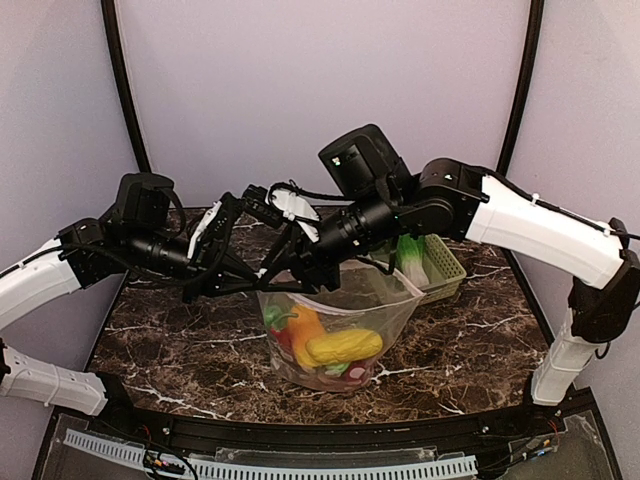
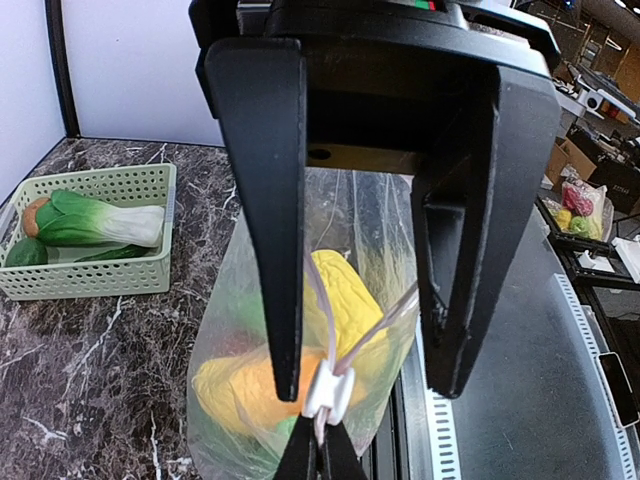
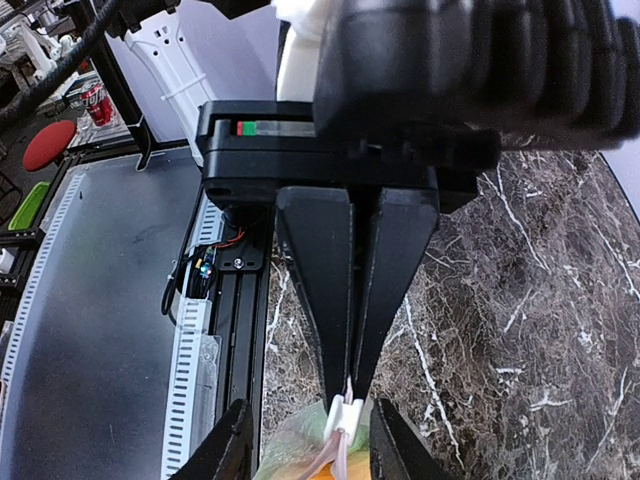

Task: Place the food in the zip-top bag and seal the zipper
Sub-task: Zip the zipper on the zipper food storage bag.

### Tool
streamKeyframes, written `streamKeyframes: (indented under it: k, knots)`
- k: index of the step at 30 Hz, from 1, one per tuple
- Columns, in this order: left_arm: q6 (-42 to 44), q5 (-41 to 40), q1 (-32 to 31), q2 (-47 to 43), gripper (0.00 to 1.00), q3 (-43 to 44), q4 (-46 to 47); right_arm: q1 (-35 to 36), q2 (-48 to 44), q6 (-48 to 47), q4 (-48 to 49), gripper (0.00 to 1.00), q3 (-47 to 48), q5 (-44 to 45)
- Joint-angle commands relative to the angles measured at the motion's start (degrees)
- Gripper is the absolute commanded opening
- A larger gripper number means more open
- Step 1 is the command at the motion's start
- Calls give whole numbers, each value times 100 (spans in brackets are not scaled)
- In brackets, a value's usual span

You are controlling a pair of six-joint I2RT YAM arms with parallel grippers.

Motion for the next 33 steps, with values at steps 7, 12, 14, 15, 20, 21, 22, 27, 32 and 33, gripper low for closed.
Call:
streamKeyframes:
  k: [7,12,14,15,20,21,22,27,32,33]
  knots:
    - [-31,138,20,-205,1,26,90,63,129,53,-42,35,21,347]
    - [-48,159,22,-214,1,9,107,62,154,44,-63,27,61,294]
    - [-47,158,18,-207,1,7,111,63,165,40,-78,21,74,273]
    - [-52,156,23,-206,1,7,111,63,168,42,-80,18,79,264]
    - [-70,170,18,-198,1,-7,138,71,186,45,-104,8,74,285]
    - [-73,171,24,-198,1,-9,142,72,192,48,-104,6,75,302]
    - [-69,172,21,-197,1,-6,142,72,183,48,-107,5,70,311]
    - [-85,58,18,-224,1,-25,174,68,159,61,-89,0,16,495]
    - [-118,-127,50,-317,1,-92,288,72,55,97,-66,0,-109,669]
    - [-138,-144,56,-337,1,-112,303,72,27,102,-79,0,-130,703]
